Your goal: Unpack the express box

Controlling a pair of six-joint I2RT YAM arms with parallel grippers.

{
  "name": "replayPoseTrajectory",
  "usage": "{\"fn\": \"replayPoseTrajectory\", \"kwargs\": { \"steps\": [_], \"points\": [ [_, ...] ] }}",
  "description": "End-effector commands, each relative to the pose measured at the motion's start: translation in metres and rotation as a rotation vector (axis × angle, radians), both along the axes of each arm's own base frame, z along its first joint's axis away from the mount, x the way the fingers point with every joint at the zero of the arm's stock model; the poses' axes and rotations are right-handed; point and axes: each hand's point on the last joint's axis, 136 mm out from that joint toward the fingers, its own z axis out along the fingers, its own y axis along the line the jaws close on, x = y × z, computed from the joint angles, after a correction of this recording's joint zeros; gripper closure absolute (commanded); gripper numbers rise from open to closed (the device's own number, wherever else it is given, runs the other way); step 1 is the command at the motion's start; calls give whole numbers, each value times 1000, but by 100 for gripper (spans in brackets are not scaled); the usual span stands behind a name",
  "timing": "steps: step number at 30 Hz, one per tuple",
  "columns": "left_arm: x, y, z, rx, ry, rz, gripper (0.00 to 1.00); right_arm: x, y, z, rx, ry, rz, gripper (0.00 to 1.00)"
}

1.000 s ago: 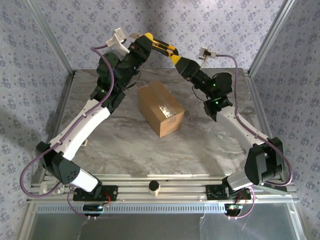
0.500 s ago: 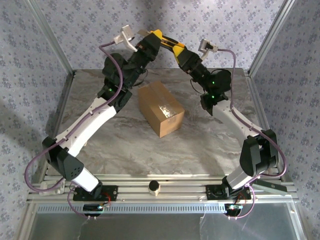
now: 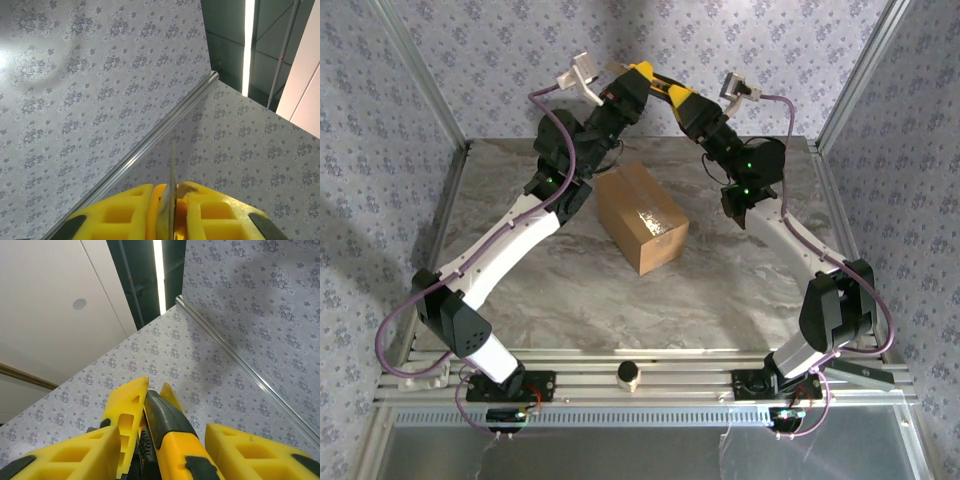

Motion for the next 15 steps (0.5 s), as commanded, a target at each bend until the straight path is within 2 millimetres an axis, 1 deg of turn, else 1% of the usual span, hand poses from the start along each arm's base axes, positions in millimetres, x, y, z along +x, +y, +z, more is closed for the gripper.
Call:
{"fn": "replayPoseTrajectory", "kwargs": {
  "steps": [1,5,10,13,15],
  "points": [
    [-15,12,25,-55,-78,12,100,-12,-6,25,52,-68,1,52],
    [-15,14,22,-50,-64,19,100,-11,-7,25,57,-65,-3,52],
    [-13,13,17,-49,-47,19,100,-11,-3,26,56,-65,11,55],
    [-11,12,14,-51,-38,19,100,-11,-2,27,58,-63,16,59],
    [-11,12,13,-49,-32,20,100,-10,-1,25,54,-59,15,65]
  ]
}}
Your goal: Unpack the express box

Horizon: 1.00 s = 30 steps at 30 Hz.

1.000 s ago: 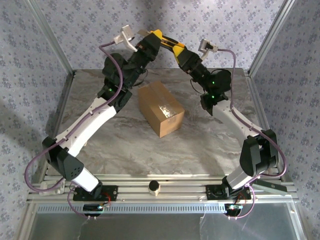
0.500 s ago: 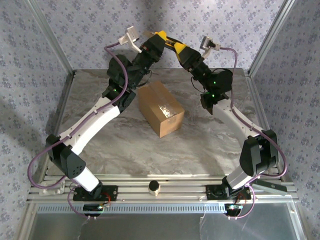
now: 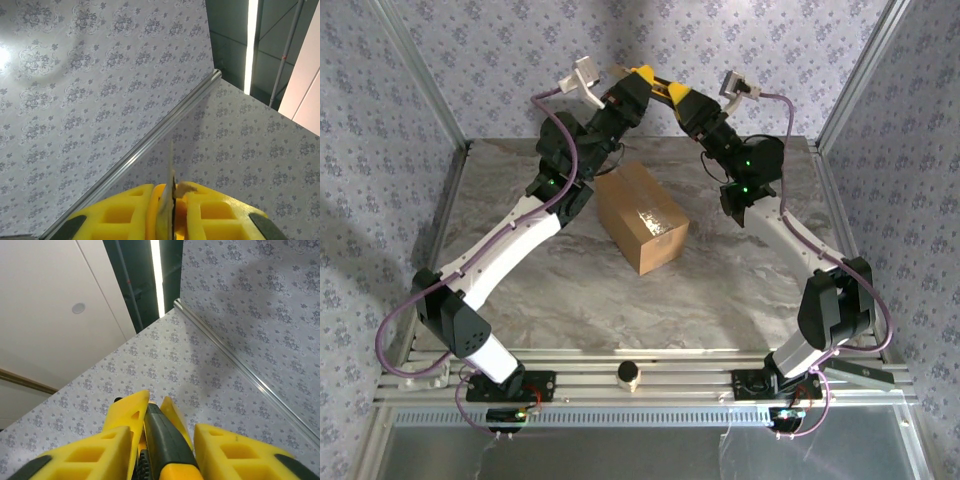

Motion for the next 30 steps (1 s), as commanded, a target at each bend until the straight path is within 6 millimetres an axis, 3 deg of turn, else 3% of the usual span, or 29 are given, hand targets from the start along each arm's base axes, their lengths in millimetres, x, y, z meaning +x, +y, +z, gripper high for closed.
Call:
{"fn": "replayPoseTrajectory", "kwargs": {
  "steps": [1,7,12,14,16,24,30],
  "points": [
    [-11,13,18,-43,-43,23,100,-15,-2,25,40,-70,14,68],
    [-8,15,12,-30,-14,39,100,-1,-6,9,29,7,-56,100],
    [-6,18,4,-5,30,53,98,2,-6,1,5,37,-83,100],
    [-6,18,-2,5,62,50,70,3,-5,-4,-12,48,-96,100],
    [-5,22,-8,18,111,58,57,5,-3,-9,-30,67,-108,100],
    [3,47,-58,70,354,73,41,24,-2,-33,-59,157,-181,100],
    [-3,63,-88,124,445,84,38,42,-4,-55,-109,223,-262,100]
  ]
}}
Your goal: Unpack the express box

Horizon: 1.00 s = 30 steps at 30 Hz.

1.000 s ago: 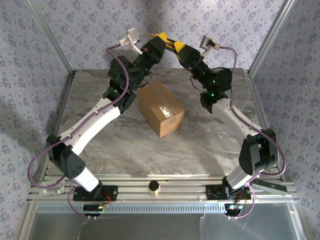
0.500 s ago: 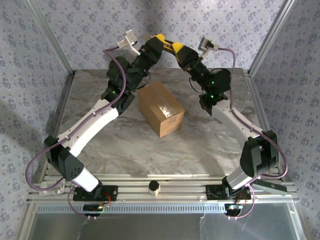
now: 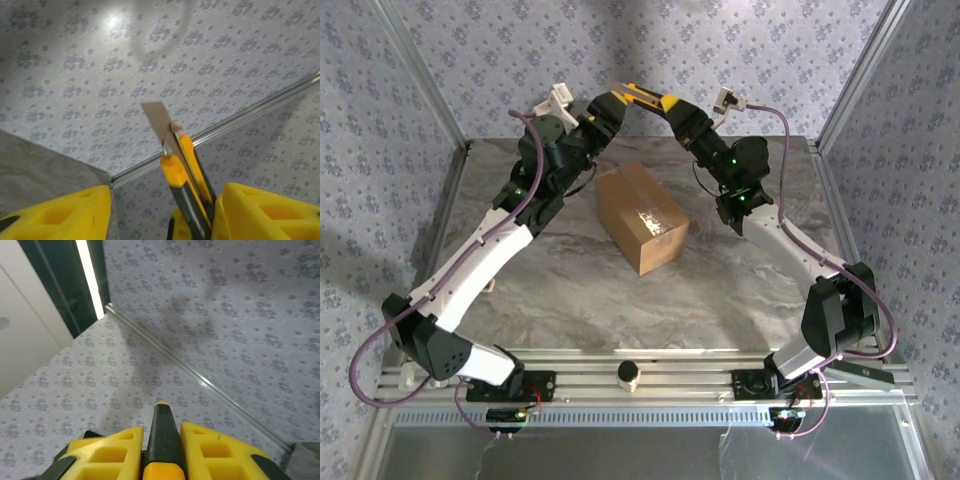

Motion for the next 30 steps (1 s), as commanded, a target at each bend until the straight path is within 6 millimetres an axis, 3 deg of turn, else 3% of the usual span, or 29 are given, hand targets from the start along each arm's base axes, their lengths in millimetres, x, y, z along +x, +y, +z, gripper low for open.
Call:
{"fn": "replayPoseTrajectory", "kwargs": {
  "steps": [1,8,17,26,30],
  "points": [
    [-13,9,-9,14,62,-20,38,6,-9,-2,-26,0,-92,100],
    [-14,19,-48,92,173,-32,37,29,-11,-22,-113,54,-191,100],
    [-12,55,-92,214,265,18,37,46,-23,-52,-353,113,-348,100],
    [33,90,-139,336,352,43,40,29,-59,-64,-758,64,-570,100],
    [57,98,-170,399,394,83,41,21,-68,-77,-896,51,-595,100]
  ]
}}
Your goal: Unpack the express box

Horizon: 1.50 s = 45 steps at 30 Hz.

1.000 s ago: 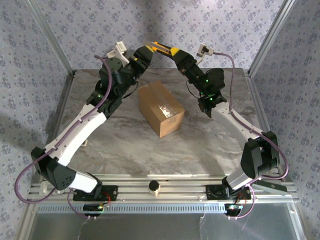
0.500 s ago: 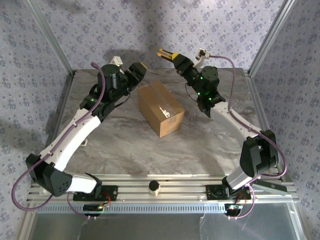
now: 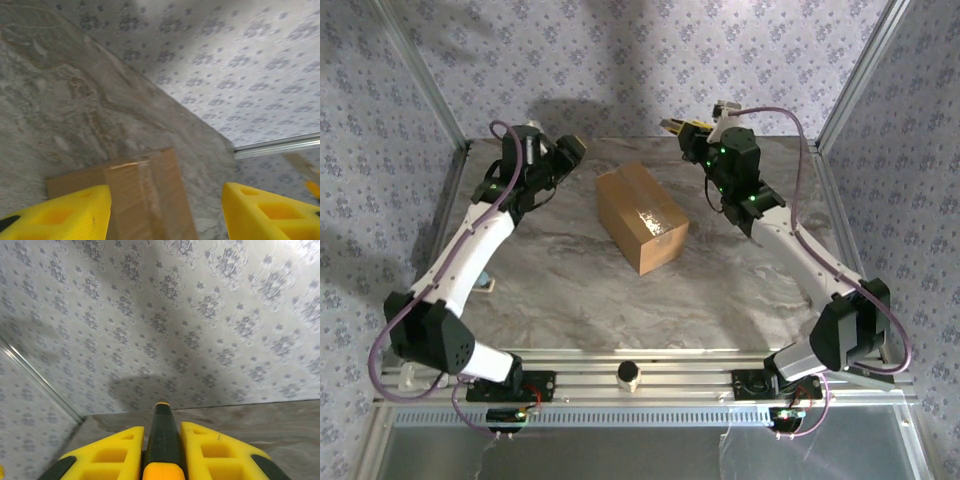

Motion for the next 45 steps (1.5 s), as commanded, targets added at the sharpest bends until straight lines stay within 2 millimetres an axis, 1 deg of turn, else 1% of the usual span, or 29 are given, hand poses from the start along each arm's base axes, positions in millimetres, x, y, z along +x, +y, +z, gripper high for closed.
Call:
{"fn": "replayPoseTrajectory", "kwargs": {
  "steps": [1,3,6,11,15,17,24,27,31,32,33,36,39,43,45],
  "points": [
    [15,1,-14,64,14,-17,41,-13,-15,5,-199,-29,-54,100],
    [26,0,-26,73,37,-17,44,-16,-15,-6,-284,-3,-62,100],
    [39,-7,-34,76,35,-35,51,-19,-14,-24,-437,37,-114,100],
    [51,-15,-48,82,27,-60,52,-28,-1,-52,-613,79,-113,100],
    [60,-24,-60,87,16,-93,57,-34,6,-71,-680,101,-101,100],
    [63,-28,-68,90,17,-106,57,-36,7,-81,-708,116,-97,100],
    [68,-47,-86,65,12,-180,58,-50,14,-117,-821,169,-63,100],
    [67,-57,-91,52,8,-209,58,-57,21,-127,-841,179,-29,100],
    [63,-69,-94,45,10,-241,59,-66,26,-132,-845,200,11,100],
    [62,-72,-96,45,13,-251,59,-72,24,-148,-864,227,35,100],
    [60,-75,-98,42,20,-258,59,-76,26,-150,-862,233,51,100],
    [54,-81,-104,35,33,-270,60,-90,31,-154,-848,245,103,100],
    [46,-85,-109,29,42,-279,60,-102,30,-156,-829,267,128,100],
    [33,-85,-118,16,67,-284,61,-119,27,-155,-802,285,143,100],
    [26,-87,-118,3,69,-295,61,-128,26,-153,-784,289,158,100]
  ]
}}
